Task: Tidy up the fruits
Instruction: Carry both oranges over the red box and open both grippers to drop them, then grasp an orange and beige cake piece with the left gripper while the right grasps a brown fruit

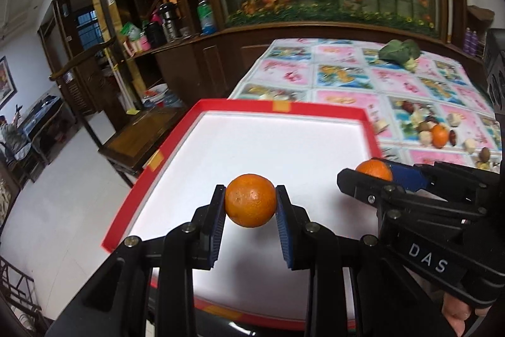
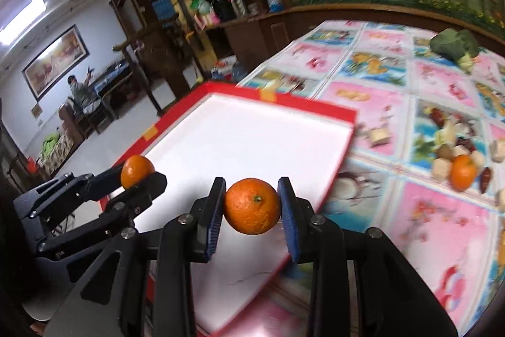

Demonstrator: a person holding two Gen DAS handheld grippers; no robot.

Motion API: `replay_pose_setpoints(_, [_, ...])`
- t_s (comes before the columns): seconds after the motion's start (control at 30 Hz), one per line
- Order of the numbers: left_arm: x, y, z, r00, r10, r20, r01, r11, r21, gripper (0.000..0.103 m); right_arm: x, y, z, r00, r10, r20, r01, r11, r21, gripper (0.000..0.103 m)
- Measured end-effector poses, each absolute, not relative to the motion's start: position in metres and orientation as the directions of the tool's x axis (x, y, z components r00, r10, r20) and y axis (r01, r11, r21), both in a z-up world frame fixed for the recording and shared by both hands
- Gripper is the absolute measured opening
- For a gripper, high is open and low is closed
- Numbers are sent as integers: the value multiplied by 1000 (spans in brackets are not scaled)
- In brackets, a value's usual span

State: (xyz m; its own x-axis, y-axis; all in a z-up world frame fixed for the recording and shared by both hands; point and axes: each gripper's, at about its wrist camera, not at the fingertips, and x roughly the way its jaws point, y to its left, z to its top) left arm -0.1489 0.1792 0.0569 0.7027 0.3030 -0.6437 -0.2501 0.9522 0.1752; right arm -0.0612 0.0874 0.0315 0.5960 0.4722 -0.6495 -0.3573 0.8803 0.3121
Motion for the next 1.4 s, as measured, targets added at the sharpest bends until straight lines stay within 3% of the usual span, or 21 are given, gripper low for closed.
replay_pose_setpoints(0.63, [-144,206,26,621,355,-698,-305,931,202,33,-51,117,6,499,446,-743,-357,887,293,37])
replay_pose_setpoints(0.67, [-145,208,26,620,359,-697,-308,929,205,39,-52,116,5,498,450,-741,-361,885,295,37])
replay_pose_setpoints(0.7, [-145,208,26,616,366,-697,-314,926,209,54,-53,114,6,502,452,-737,-362,884,296,37])
replay_pose_setpoints(0.77, [-147,206,30,618,389,-683,-333,917,220,65,-55,108,11,523,458,-719,-359,883,302,43])
replay_pose_setpoints(0.83, [-149,204,34,626,387,-677,-333,918,216,65,-59,98,19,555,473,-684,-351,879,322,56])
replay_pose_setpoints(0.87, [-151,202,37,633,373,-678,-326,923,204,65,-61,91,24,576,482,-661,-350,875,334,57])
replay_pose_setpoints(1.03, [-150,180,45,665,322,-674,-266,945,189,67,-74,47,39,665,443,-602,-308,896,319,57])
replay_pose_setpoints(1.4, [-133,102,46,690,168,-704,-63,983,173,68,-103,-106,46,754,211,-622,-60,965,255,57])
